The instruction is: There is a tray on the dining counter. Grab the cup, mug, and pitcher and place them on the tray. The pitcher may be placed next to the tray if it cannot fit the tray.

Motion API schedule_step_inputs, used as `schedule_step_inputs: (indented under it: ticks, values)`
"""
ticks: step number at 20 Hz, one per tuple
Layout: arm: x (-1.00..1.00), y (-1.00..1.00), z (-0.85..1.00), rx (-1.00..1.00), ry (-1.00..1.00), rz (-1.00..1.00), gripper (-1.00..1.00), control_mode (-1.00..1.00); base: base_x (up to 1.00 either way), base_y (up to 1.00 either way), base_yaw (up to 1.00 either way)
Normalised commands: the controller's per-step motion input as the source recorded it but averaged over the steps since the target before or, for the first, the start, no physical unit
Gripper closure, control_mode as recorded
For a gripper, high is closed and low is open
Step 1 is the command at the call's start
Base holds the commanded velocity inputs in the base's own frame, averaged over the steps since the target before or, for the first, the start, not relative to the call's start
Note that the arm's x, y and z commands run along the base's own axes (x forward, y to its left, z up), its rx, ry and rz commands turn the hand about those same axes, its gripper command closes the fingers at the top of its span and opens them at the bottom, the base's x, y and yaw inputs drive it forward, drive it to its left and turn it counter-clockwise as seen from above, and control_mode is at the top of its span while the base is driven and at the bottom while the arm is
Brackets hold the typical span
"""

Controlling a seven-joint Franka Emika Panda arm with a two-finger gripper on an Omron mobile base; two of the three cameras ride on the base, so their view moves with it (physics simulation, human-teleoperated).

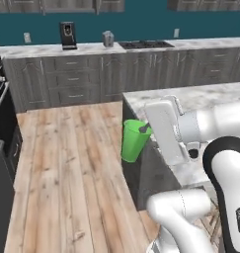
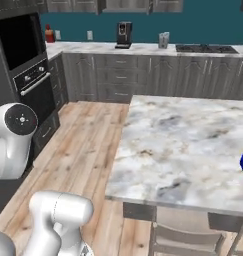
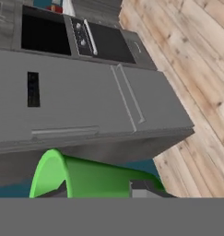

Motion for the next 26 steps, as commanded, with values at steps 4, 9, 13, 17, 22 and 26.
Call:
schedule_step_inputs:
  ticks: [4,9,13,17,22,26]
  values:
    - [0.0,0.0,0.0,0.0,0.0,0.0,1.0,1.0,-1.0,-0.87,0.01]
    - [0.0,0.0,0.0,0.0,0.0,0.0,1.0,1.0,-0.95,-1.0,0.0]
    - [0.0,0.0,0.0,0.0,0.0,0.0,1.0,1.0,-0.44,-1.0,0.0]
    - [0.0,0.0,0.0,0.0,0.0,0.0,1.0,1.0,-0.04,-1.0,0.0]
    - [0.0,0.0,0.0,0.0,0.0,0.0,1.0,1.0,0.0,-1.0,0.0]
    - [0.0,0.0,0.0,0.0,0.0,0.0,1.0,1.0,0.0,-1.0,0.0]
